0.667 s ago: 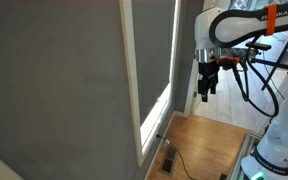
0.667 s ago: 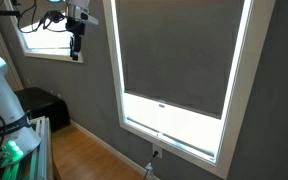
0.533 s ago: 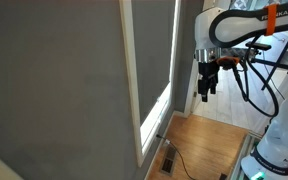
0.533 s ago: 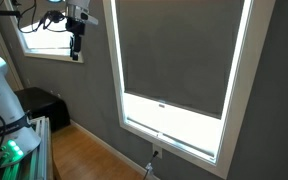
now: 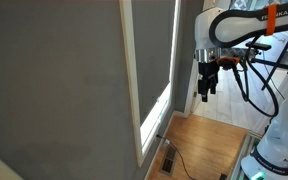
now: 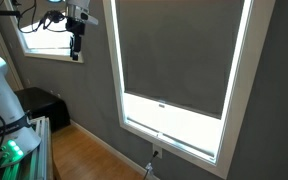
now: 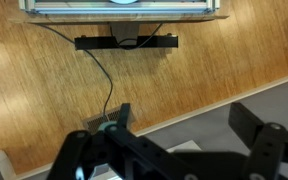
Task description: Open the window shade
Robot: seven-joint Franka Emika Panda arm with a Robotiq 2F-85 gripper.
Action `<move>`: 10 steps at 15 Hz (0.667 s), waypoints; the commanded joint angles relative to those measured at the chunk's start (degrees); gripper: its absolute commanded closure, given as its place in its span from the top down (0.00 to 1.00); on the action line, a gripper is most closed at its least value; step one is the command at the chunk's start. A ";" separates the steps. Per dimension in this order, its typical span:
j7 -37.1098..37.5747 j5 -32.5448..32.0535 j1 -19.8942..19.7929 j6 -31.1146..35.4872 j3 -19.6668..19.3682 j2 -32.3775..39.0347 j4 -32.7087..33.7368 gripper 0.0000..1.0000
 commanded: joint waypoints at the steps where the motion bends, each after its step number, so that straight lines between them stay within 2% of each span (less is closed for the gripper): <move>1: -0.18 0.12 -0.39 -0.10 0.30 0.02 0.08 1.00; 8: -0.15 -0.35 -0.68 0.25 0.20 0.50 0.31 1.00; 10: -1.10 -2.18 -1.65 3.33 -0.48 2.77 0.65 1.00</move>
